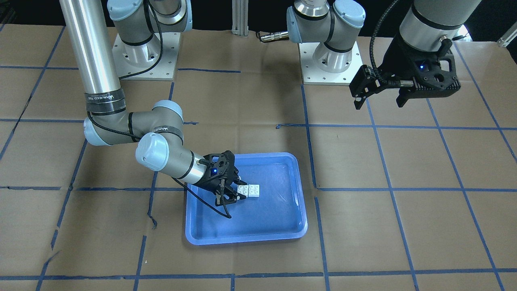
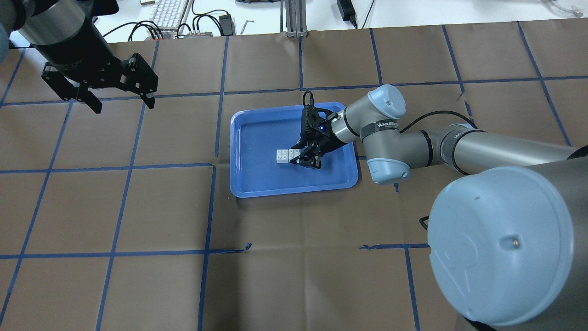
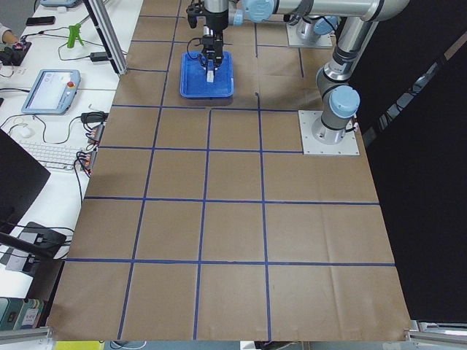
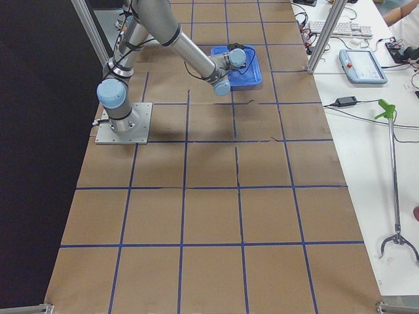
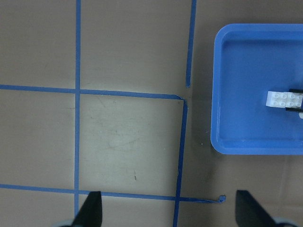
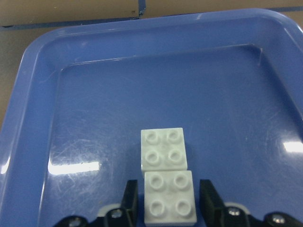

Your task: Assemble white blocks and place on blue tray

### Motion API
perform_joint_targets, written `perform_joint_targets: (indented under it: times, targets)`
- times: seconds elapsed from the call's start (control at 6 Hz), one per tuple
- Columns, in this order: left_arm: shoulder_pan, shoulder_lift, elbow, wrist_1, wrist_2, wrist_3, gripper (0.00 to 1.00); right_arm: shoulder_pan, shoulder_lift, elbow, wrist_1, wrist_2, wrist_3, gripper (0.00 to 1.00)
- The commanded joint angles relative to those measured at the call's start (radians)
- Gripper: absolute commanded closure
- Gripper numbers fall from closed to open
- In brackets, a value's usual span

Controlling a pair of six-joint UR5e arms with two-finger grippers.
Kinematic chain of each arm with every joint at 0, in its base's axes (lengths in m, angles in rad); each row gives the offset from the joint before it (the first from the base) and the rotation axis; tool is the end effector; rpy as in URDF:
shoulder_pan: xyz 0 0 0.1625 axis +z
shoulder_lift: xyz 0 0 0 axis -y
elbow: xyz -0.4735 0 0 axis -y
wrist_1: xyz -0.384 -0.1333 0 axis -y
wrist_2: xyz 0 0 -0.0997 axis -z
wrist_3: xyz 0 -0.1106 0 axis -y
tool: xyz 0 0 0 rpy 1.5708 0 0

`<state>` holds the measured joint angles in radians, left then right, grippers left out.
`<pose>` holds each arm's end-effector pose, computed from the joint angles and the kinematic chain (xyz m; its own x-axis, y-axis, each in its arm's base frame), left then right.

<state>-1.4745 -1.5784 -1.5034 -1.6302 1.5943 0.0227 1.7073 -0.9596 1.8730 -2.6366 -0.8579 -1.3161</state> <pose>-0.0833 -0.4970 0.5484 -0.9970 -0.0735 -0.0235 -0.0735 0.9973 0.0001 0.2878 -0.5839 0.1787 -0.0553 -0.9983 -0.0160 -0.7461 0.0519 -0.6638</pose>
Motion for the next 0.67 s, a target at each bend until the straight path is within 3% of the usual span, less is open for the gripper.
perform_joint_targets:
  times: [0.0, 0.17, 0.5]
  targets:
    - [0.000, 0.009, -0.012, 0.009, -0.003, -0.001, 0.01, 0.000, -0.005, -0.006, -0.002, -0.001, 0.001, 0.14]
    - [0.000, 0.020, -0.021, 0.009, -0.004, 0.000, 0.01, 0.000, -0.008, -0.017, -0.002, -0.003, 0.014, 0.00]
    - [0.000, 0.020, -0.023, 0.018, -0.005, 0.002, 0.01, -0.005, -0.048, -0.081, 0.022, -0.039, 0.153, 0.00]
